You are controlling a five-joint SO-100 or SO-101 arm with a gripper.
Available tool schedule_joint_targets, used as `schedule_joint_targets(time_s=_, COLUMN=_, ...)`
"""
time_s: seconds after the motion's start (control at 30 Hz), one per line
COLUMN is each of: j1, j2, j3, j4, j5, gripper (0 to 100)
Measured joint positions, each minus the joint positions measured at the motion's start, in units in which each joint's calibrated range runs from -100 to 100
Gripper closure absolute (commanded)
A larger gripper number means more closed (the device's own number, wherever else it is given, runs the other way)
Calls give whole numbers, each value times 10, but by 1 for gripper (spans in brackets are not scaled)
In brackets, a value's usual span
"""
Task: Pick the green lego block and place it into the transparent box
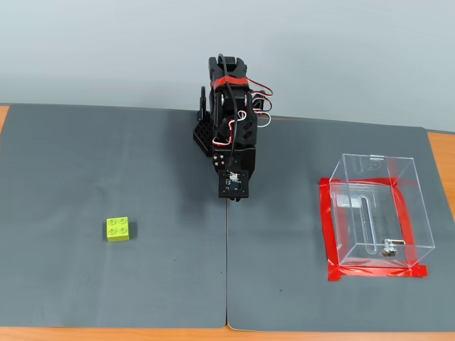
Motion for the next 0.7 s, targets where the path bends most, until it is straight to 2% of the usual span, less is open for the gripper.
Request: schedule_joint_targets(time_s=0.7, j1=5, j2=0, j3=0, j4=0, j5=-1, gripper=98)
